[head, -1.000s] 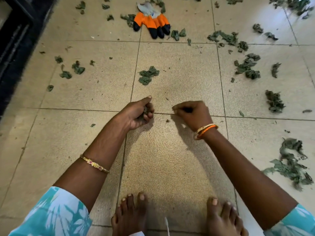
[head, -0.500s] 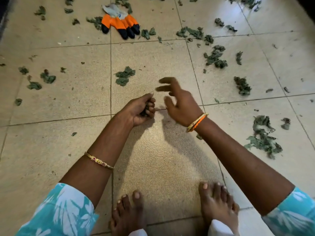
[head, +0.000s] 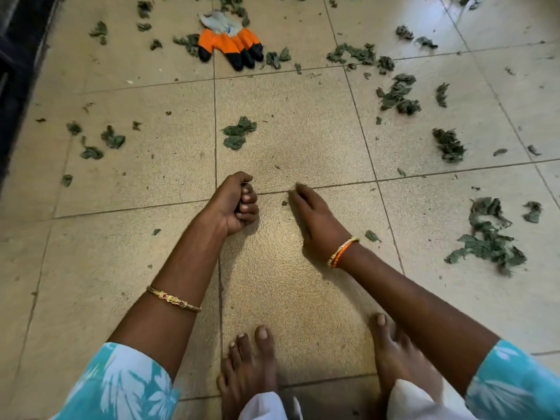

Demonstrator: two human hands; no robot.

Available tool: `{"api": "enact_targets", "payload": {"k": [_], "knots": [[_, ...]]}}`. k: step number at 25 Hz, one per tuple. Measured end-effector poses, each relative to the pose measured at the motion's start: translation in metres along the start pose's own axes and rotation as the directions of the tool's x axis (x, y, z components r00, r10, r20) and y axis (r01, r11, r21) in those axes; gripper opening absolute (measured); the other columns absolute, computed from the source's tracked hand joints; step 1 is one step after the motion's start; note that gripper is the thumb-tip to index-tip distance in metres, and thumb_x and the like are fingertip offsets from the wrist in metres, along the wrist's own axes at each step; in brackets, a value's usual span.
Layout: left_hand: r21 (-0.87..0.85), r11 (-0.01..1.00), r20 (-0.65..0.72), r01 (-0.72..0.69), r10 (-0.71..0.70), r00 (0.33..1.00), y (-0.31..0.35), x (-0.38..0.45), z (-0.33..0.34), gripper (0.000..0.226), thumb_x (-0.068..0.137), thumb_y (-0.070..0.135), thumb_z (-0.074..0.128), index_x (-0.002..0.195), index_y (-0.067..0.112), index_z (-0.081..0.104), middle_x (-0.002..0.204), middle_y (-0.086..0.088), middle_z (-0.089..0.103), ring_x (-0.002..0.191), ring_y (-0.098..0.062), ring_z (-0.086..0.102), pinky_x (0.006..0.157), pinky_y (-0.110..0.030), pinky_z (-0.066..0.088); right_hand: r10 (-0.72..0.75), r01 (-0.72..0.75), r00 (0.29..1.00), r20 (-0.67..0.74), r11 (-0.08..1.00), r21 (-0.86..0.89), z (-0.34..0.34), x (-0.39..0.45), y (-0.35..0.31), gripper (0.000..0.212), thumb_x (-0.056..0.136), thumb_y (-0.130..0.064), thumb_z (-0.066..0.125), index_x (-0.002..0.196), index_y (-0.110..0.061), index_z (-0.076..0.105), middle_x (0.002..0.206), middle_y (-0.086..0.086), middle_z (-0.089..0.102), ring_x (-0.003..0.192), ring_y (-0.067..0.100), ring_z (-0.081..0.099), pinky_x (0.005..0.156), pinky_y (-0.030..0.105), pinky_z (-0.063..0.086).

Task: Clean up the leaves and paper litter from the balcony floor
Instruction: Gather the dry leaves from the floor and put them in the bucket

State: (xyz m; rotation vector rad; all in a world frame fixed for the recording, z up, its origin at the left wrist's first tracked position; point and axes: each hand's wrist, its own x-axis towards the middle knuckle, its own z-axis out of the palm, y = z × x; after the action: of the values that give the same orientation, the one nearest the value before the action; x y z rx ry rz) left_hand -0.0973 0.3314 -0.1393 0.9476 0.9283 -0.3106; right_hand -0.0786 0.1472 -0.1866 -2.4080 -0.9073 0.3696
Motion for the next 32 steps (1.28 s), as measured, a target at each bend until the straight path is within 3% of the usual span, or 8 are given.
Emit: {"api": "enact_targets", "payload": {"k": [3, 8, 12, 14, 18, 24, 29, 32], "knots": [[0.002, 1.0, 0.002, 0.0, 0.0, 1.0, -0.002, -0.002, -0.004, 0.04, 0.095, 0.023, 0.039, 0.057, 0.021, 0.027, 0.04, 0.007, 0.027, 0.029, -0.005, 0.02, 0.032, -0.008, 0.012, -0.301, 0.299, 0.954, 0.013, 0.942, -0.154, 0.018, 0.007, -0.007, 0.043, 0.08, 0.004, 0.061, 0.123, 0.001, 0.056, 0.129, 0.028, 0.051, 0.121, 0.044, 0.049, 0.099, 0.05, 0.043], [0.033, 0.999, 0.033, 0.017, -0.018, 0.999, -0.008, -0.001, -0.002, 0.039, 0.096, 0.023, 0.038, 0.058, 0.021, 0.029, 0.043, 0.007, 0.029, 0.031, -0.005, 0.021, 0.029, -0.011, 0.012, -0.458, 0.43, 0.888, -0.053, 0.864, -0.263, -0.005, -0.022, 0.012, 0.034, 0.085, -0.013, 0.042, 0.092, 0.001, 0.071, 0.097, 0.015, 0.069, 0.087, 0.032, 0.066, 0.068, 0.032, 0.058], [0.136, 0.987, 0.087, 0.086, -0.098, 0.991, -0.02, 0.002, 0.014, 0.037, 0.097, 0.024, 0.037, 0.061, 0.019, 0.032, 0.045, 0.007, 0.031, 0.032, -0.004, 0.023, 0.029, -0.01, 0.013, -0.356, 0.329, 0.932, -0.073, 0.912, -0.246, -0.023, -0.019, 0.019, 0.021, 0.073, 0.001, 0.05, 0.072, -0.003, 0.071, 0.078, 0.01, 0.069, 0.07, 0.029, 0.064, 0.053, 0.027, 0.054], [0.196, 0.975, 0.114, 0.108, -0.132, 0.985, -0.026, 0.003, 0.023, 0.035, 0.099, 0.025, 0.036, 0.064, 0.017, 0.038, 0.047, 0.005, 0.038, 0.032, -0.004, 0.026, 0.028, -0.01, 0.014, -0.112, 0.122, 0.973, -0.202, 0.992, 0.039, -0.039, -0.014, 0.021, 0.017, 0.073, 0.007, 0.061, 0.074, -0.005, 0.073, 0.076, 0.01, 0.071, 0.071, 0.024, 0.067, 0.064, 0.018, 0.051], [0.268, 0.959, 0.192, 0.097, -0.152, 0.97, -0.037, 0.0, 0.05, 0.037, 0.103, 0.029, 0.037, 0.078, 0.009, 0.056, 0.065, -0.004, 0.064, 0.035, -0.004, 0.034, 0.027, -0.012, 0.02, 0.331, -0.146, 0.907, -0.26, 0.827, 0.543, -0.077, -0.018, 0.018, 0.019, 0.077, 0.006, 0.068, 0.085, -0.01, 0.071, 0.08, 0.002, 0.071, 0.069, 0.002, 0.066, 0.066, 0.01, 0.051], [0.256, 0.966, 0.311, 0.017, -0.099, 0.945, -0.054, 0.0, 0.094, 0.027, 0.102, 0.031, 0.043, 0.085, 0.012, 0.052, 0.054, 0.004, 0.047, 0.039, -0.004, 0.038, 0.031, -0.013, 0.024, 0.095, -0.021, 0.954, -0.284, 0.967, 0.253, -0.083, -0.04, 0.013, 0.016, 0.084, -0.008, 0.063, 0.099, -0.013, 0.065, 0.086, -0.002, 0.071, 0.08, 0.009, 0.067, 0.075, 0.023, 0.053], [0.288, 0.957, 0.25, 0.033, -0.109, 0.962, -0.048, 0.003, 0.092, 0.034, 0.1, 0.027, 0.046, 0.068, 0.017, 0.04, 0.047, 0.006, 0.037, 0.036, -0.004, 0.034, 0.031, -0.014, 0.019, 0.388, -0.371, 0.913, -0.128, 0.918, 0.139, -0.093, -0.081, 0.056, 0.021, 0.082, -0.013, 0.07, 0.102, -0.01, 0.07, 0.105, 0.006, 0.065, 0.084, 0.011, 0.057, 0.074, 0.019, 0.045], [0.294, 0.954, 0.202, 0.064, -0.128, 0.971, -0.047, 0.004, 0.093, 0.042, 0.098, 0.025, 0.047, 0.059, 0.019, 0.034, 0.047, 0.005, 0.037, 0.035, -0.005, 0.036, 0.028, -0.013, 0.017, 0.342, -0.337, 0.938, -0.052, 0.938, 0.081, -0.066, -0.091, 0.056, 0.03, 0.077, -0.015, 0.075, 0.106, -0.007, 0.069, 0.107, 0.011, 0.056, 0.087, 0.017, 0.053, 0.075, 0.023, 0.043]]}}
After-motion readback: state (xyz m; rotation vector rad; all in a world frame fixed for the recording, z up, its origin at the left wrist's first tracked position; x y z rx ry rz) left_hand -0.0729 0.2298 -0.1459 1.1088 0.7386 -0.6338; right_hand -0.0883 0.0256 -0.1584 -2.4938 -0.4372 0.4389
